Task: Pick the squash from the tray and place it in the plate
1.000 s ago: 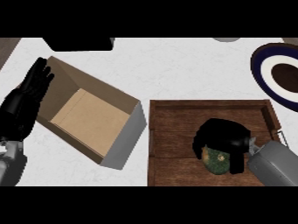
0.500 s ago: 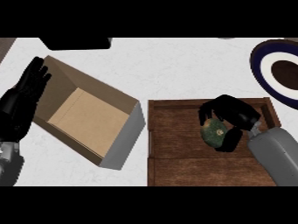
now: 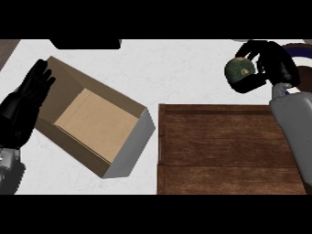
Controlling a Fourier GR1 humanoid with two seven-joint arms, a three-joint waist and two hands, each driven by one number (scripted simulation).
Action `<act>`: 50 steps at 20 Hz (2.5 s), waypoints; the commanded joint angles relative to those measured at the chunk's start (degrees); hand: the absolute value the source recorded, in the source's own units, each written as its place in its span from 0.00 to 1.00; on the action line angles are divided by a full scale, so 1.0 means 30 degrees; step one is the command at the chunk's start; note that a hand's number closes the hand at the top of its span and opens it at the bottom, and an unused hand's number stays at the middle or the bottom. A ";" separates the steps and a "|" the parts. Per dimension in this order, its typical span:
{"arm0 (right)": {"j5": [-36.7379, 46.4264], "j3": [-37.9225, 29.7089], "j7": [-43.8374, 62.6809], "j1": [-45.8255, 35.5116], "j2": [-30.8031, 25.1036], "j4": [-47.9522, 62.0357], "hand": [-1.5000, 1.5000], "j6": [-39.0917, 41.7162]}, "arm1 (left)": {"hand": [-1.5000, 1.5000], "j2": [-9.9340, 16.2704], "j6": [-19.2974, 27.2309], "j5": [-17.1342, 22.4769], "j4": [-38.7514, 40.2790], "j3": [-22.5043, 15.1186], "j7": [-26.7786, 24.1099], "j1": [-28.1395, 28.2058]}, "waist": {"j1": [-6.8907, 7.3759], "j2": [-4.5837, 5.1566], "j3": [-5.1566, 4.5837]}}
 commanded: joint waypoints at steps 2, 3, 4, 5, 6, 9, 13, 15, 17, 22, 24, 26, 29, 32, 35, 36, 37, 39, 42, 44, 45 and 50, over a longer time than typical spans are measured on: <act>0.2844 -0.1743 0.3034 -0.2097 -0.0775 0.0170 1.00 -0.5325 | 0.50 -0.0531 -0.0188 -0.0076 0.1802 -0.0604 0.0292 0.1280 | -0.0036 0.0255 -0.0447; 0.3502 -0.1771 0.3881 -0.2437 -0.1163 0.0057 1.00 -0.5594 | 0.50 -0.0182 -0.0423 0.0285 0.2225 0.0091 0.0172 0.1132 | -0.0192 0.0206 -0.0479; 0.4302 -0.1626 0.4303 -0.2330 -0.1103 0.0363 1.00 -0.6377 | 0.50 -0.0549 -0.0285 -0.0300 0.2578 -0.0486 -0.0267 0.1283 | -0.0286 0.0292 -0.0474; 0.4591 -0.1813 0.5106 -0.2495 -0.1024 0.0286 1.00 -0.6742 | 0.50 -0.0489 -0.0384 -0.0068 0.2538 -0.0172 -0.0404 0.1618 | -0.0211 0.0182 -0.0471; 0.4895 -0.2063 0.5461 -0.2286 -0.0954 0.0687 1.00 -0.7385 | 0.50 -0.0611 -0.0586 0.0107 0.2670 -0.0153 -0.0636 0.1662 | -0.0211 0.0228 -0.0460; 0.4864 -0.3200 0.6288 -0.2901 -0.1472 0.1477 1.00 -0.7919 | 0.50 -0.0968 -0.0123 -0.0288 0.2313 -0.0464 -0.0081 0.1168 | -0.0240 0.0178 -0.0409; 0.4321 -0.4070 0.6756 -0.2471 -0.1247 0.1837 1.00 -0.8564 | 0.50 -0.1425 -0.0175 -0.0698 0.3210 -0.0719 -0.0717 0.1281 | -0.0505 0.0176 -0.0413; 0.3163 -0.5209 0.5270 -0.1798 -0.1555 0.2483 1.00 -0.9500 | 0.50 -0.1481 0.0191 -0.0915 0.2761 -0.0561 -0.0537 0.1277 | -0.0293 0.0212 -0.0372; 0.2611 -0.5939 0.4598 -0.1665 -0.2736 0.2946 1.00 -0.8997 | 0.50 -0.1068 -0.0495 -0.0194 0.3018 0.0208 -0.0737 0.1232 | -0.0322 0.0213 -0.0383; 0.1972 -0.6959 0.3725 -0.1097 -0.3372 0.4376 1.00 -0.9364 | 0.50 -0.1273 -0.0411 -0.1048 0.3356 -0.0156 -0.1239 0.1374 | -0.0272 0.0243 -0.0384; 0.1391 -0.7505 0.2211 -0.0535 -0.3680 0.5337 1.00 -0.9664 | 0.50 -0.1292 -0.0558 -0.0701 0.3671 0.0137 -0.0975 0.0623 | -0.0274 0.0373 -0.0361; 0.1132 -0.7802 0.1191 0.0032 -0.4247 0.6281 1.00 -0.9330 | 0.50 -0.1517 -0.0345 -0.0947 0.3336 -0.0186 -0.0616 0.0664 | -0.0183 0.0408 -0.0341; 0.1152 -0.7718 0.0986 0.0056 -0.4599 0.7774 1.00 -0.8234 | 0.50 -0.1499 -0.0621 -0.0712 0.3184 0.0027 -0.0803 0.0987 | 0.0101 0.0427 -0.0355; -0.0278 -0.8369 -0.0698 0.0513 -0.4662 0.8703 1.00 -0.6645 | 0.50 -0.1391 -0.0875 -0.0874 0.2888 -0.0091 -0.0951 0.1555 | 0.0123 0.0351 -0.0336; -0.2040 -0.9566 -0.1353 0.0068 -0.4475 0.9629 0.00 -0.5159 | 0.50 -0.1664 -0.0475 -0.1054 0.3349 0.0002 -0.0522 0.0564 | -0.0053 0.0414 -0.0318; -0.2149 -0.9677 -0.2435 0.0768 -0.4553 1.0175 0.00 -0.4972 | 0.50 -0.1734 -0.0580 -0.1095 0.2834 -0.0218 -0.0631 0.1011 | 0.0129 0.0454 -0.0292; -0.2059 -0.9450 -0.2480 -0.0065 -0.5120 1.0250 0.00 -0.4075 | 0.50 -0.1469 -0.0664 -0.0931 0.3204 0.0122 -0.0023 0.0143 | 0.0059 0.0394 -0.0323; -0.2421 -0.9805 -0.4099 0.0142 -0.5304 1.0510 0.00 -0.4102 | 0.50 -0.1544 -0.0731 -0.0879 0.3056 0.0186 -0.0153 0.0352 | 0.0102 0.0367 -0.0322; -0.2595 -1.0283 -0.5979 0.0285 -0.5135 1.0070 0.00 -0.5875 | 0.50 -0.1313 -0.1219 -0.0781 0.3427 0.0424 -0.0633 0.1041 | 0.0096 0.0347 -0.0343; -0.2939 -1.0615 -0.7114 -0.0425 -0.5331 0.9868 0.00 -0.6213 | 0.50 -0.1461 -0.1038 -0.0870 0.3157 0.0302 -0.0190 0.0766 | 0.0229 0.0373 -0.0324; -0.3572 -1.1100 -0.8118 -0.0500 -0.5214 0.9491 0.00 -0.6305 | 0.50 -0.1560 -0.0941 -0.1019 0.3288 0.0354 -0.0585 0.0866 | 0.0096 0.0355 -0.0324; -0.6330 -1.2800 -1.0237 -0.1639 -0.4483 0.8492 0.00 -0.5163 | 0.50 -0.1843 -0.0840 -0.1375 0.3319 0.0118 -0.0529 0.1273 | -0.0097 0.0196 -0.0357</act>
